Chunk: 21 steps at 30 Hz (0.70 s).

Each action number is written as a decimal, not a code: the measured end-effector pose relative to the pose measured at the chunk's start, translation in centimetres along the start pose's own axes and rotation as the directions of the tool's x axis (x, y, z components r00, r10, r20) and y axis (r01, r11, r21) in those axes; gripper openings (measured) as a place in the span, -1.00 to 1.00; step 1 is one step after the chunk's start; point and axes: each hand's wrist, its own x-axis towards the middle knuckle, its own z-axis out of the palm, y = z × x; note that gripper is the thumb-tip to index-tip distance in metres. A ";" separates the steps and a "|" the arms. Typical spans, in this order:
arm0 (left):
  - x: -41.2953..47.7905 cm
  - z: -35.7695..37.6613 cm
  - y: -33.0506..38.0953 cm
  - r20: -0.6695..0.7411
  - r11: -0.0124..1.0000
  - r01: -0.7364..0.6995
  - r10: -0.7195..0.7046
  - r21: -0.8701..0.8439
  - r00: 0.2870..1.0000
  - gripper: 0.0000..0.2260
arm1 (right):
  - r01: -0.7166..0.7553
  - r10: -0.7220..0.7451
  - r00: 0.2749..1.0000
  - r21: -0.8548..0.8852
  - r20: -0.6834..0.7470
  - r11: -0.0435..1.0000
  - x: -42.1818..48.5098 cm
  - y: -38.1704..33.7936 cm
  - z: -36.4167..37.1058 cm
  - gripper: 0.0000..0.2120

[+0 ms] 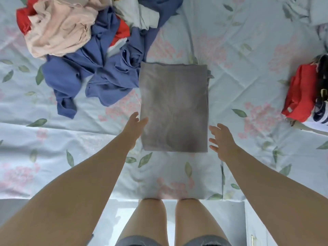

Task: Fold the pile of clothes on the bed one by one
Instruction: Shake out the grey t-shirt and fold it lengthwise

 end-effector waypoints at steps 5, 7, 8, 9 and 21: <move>1.9 0.9 -3.6 -0.074 0.995 0.077 -0.072 0.059 0.995 -0.45 | -0.009 0.008 1.000 -0.166 -0.004 0.986 3.6 2.0 0.8 -0.47; 2.5 1.0 -4.4 -0.067 0.993 0.110 -0.108 0.034 0.992 -0.61 | 0.000 -0.001 1.000 -0.200 -0.001 0.980 4.6 2.4 1.3 -0.46; 2.8 1.1 -4.6 -0.076 0.991 0.132 -0.132 -0.005 0.988 -0.69 | 0.005 -0.005 1.000 -0.211 0.000 0.977 5.0 2.6 1.5 -0.47; 2.9 1.0 -4.7 -0.082 0.987 0.149 -0.154 -0.059 0.985 -0.70 | 0.015 -0.015 1.000 -0.221 -0.001 0.975 5.3 2.7 1.7 -0.48; 3.3 1.3 -4.9 0.150 0.934 -0.025 -0.031 0.356 0.988 -0.52 | 0.021 -0.072 0.991 -0.404 -0.111 0.915 6.6 3.8 1.6 -0.64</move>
